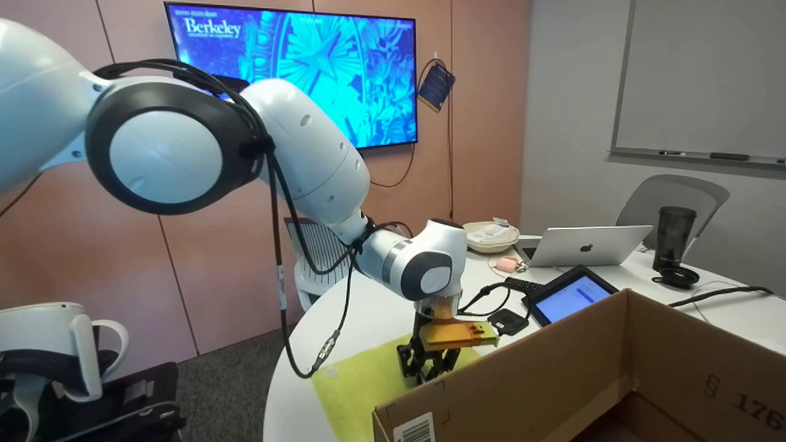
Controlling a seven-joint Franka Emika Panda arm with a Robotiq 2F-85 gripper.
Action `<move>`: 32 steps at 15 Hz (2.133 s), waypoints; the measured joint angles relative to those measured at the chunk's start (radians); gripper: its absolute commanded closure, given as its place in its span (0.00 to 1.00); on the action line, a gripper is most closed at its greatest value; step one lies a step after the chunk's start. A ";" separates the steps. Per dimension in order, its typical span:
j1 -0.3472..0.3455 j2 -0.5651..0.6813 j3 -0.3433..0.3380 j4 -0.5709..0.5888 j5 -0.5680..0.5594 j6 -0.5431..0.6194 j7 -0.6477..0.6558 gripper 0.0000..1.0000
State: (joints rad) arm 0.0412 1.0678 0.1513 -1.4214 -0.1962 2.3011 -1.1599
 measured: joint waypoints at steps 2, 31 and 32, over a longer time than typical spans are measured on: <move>-0.035 -0.025 -0.002 -0.075 -0.001 0.068 -0.025 0.89; -0.026 -0.254 -0.035 -0.521 -0.093 0.439 0.016 0.00; -0.030 -0.277 -0.039 -0.559 -0.094 0.457 0.019 0.01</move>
State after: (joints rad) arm 0.0112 0.7904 0.1126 -1.9803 -0.2897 2.7580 -1.1414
